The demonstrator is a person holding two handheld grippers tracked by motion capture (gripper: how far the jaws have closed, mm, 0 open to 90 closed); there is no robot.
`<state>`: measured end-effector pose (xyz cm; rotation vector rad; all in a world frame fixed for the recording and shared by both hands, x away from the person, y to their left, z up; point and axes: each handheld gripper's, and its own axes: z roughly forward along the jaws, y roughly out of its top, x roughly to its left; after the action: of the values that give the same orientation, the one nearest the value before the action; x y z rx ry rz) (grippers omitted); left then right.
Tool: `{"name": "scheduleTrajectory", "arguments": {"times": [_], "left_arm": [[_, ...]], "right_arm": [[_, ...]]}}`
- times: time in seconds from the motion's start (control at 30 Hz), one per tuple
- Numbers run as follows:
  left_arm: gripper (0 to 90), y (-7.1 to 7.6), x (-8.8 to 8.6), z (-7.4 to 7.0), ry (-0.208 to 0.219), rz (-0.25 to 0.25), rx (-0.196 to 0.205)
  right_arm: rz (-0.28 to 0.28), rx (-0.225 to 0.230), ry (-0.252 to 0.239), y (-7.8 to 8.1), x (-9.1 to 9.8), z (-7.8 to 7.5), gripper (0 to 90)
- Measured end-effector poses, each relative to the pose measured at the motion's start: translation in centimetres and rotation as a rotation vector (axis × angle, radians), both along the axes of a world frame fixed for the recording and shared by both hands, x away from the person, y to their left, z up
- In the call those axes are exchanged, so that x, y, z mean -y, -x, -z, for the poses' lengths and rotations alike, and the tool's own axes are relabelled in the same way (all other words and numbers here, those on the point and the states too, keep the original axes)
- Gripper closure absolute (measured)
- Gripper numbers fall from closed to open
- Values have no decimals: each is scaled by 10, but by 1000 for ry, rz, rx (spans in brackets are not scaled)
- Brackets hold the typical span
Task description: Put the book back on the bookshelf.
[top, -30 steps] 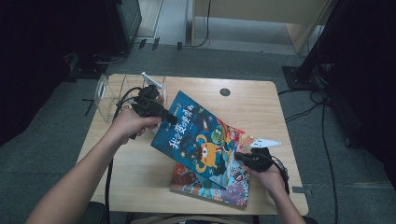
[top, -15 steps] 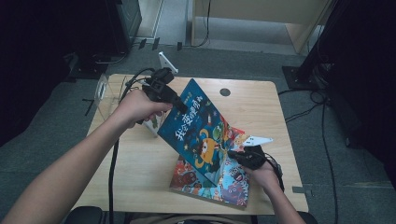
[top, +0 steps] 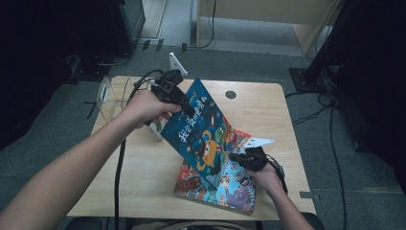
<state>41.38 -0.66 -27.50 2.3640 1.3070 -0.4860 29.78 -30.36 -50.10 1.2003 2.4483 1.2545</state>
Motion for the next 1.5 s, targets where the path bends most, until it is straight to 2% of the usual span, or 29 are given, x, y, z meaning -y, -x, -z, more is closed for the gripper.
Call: {"name": "scheduleTrajectory", "arguments": {"times": [0.1,0.17,0.3,0.4,0.6,0.83,0.9,1.1,1.3,1.5], "left_arm": [[661,0,3,4,-31,11,-11],[668,0,5,6,-32,19,-19],[701,1,11,5,-61,47,4],[729,0,9,3,-37,48,-4],[764,-2,8,-1,-25,55,-7],[784,-3,8,-4,-33,71,-11],[794,-4,7,-5,-26,78,-18],[809,-8,8,-9,-41,83,-21],[830,-12,14,-20,-83,123,-7],[831,-14,13,-21,-85,146,-25]], "right_arm": [[0,0,3,-1,-3,0,900],[-5,4,6,-2,-5,0,900],[-7,5,5,-3,-6,0,900],[-6,8,9,-3,-9,0,900],[-14,16,6,-4,-13,0,884],[-41,32,0,-4,-15,1,808],[-56,43,3,-3,-16,1,756],[-105,80,21,-1,-22,1,624],[-107,78,18,0,-23,1,589],[-115,89,28,1,-24,1,571]]}}
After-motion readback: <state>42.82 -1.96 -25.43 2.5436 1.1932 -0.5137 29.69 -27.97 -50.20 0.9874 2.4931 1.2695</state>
